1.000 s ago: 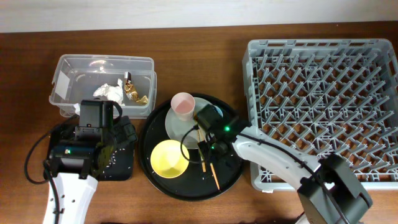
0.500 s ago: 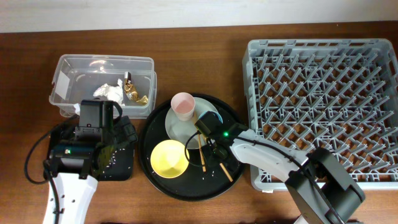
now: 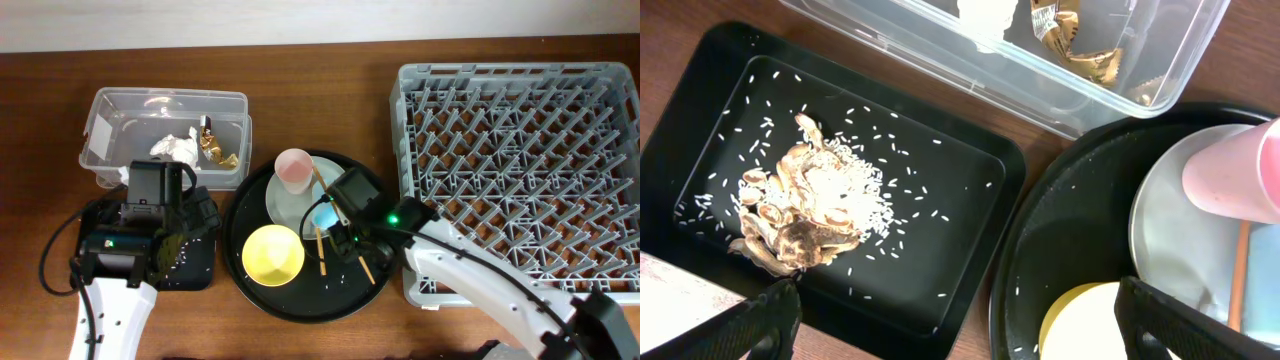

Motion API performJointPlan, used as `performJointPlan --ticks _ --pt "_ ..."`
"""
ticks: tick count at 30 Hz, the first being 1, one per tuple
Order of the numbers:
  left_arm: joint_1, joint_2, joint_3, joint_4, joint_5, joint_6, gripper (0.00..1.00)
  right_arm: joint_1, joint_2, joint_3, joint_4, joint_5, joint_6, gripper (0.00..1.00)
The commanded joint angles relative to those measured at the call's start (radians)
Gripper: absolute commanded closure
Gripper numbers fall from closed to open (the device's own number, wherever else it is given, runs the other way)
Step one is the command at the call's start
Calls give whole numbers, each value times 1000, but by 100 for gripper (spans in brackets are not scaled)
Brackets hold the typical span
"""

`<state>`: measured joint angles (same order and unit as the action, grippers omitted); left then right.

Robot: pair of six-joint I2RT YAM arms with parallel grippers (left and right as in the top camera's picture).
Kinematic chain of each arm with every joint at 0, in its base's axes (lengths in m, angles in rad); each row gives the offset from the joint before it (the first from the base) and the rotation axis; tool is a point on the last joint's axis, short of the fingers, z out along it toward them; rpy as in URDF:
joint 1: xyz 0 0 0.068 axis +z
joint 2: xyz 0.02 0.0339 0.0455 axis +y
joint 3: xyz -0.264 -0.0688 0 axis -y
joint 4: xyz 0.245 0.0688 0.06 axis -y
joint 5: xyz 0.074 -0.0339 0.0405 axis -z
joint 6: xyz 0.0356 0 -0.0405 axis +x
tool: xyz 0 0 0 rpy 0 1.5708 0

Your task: Sort waste into correct bins and load items into the dishwasher rack

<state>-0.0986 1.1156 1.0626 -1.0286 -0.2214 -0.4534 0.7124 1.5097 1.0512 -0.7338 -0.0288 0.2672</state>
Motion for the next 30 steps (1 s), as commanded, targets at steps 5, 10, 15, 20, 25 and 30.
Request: performJointPlan --ticks 5,10,15,20,25,30 --pt "3 -1 10 2 -11 2 0 -330 -153 129 -149 105 -109 96" --pt "3 -1 10 2 -11 2 1 -632 -75 129 -56 -15 -137 96" --pt "3 -1 10 2 -11 2 1 -646 76 128 29 -135 -185 96" --pt "3 -1 10 2 -11 2 1 -646 172 128 47 -179 -185 95" --pt "3 -1 10 2 -11 2 1 -646 172 128 46 -260 -185 88" --pt "3 -1 10 2 -11 2 1 -647 172 132 35 -259 -185 67"
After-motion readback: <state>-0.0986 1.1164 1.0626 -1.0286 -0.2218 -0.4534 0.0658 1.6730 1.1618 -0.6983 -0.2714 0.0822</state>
